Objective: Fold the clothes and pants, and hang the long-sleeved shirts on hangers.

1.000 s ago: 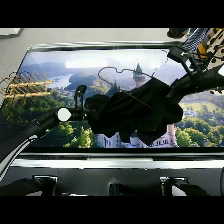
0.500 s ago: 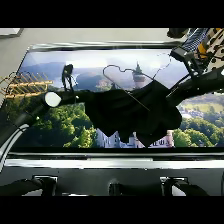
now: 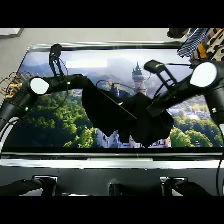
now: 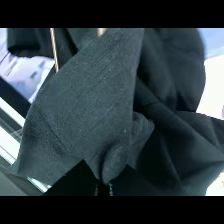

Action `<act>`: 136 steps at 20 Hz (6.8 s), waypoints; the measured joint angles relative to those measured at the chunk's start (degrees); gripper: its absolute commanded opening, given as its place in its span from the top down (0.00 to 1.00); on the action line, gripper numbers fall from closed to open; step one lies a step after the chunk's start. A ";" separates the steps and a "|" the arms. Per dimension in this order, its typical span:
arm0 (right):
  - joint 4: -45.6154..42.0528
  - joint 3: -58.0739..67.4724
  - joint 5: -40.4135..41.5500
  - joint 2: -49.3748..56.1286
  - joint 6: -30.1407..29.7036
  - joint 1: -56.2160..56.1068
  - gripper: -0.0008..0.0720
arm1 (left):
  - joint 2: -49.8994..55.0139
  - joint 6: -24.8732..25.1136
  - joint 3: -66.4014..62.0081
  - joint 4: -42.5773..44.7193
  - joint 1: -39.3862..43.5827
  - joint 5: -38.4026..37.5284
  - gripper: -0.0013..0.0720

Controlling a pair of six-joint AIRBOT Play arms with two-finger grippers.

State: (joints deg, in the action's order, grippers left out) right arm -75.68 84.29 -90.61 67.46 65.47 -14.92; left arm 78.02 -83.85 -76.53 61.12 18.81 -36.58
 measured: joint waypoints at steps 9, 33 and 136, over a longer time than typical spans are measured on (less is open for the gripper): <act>-2.89 -0.07 -0.92 -2.58 6.75 -2.86 0.96 | 1.14 0.09 -2.73 2.56 -0.48 -3.06 0.96; 1.25 -6.84 6.08 5.88 1.66 -4.42 0.97 | -4.42 0.11 -2.99 3.65 -0.48 -0.55 0.96; 20.90 9.88 6.23 15.26 -41.55 24.24 0.24 | -15.41 67.19 10.73 -17.68 -9.68 -23.87 0.96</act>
State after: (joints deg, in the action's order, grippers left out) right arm -54.78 94.17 -84.38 82.72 23.92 9.32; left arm 62.61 -16.67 -65.80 43.44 9.13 -60.45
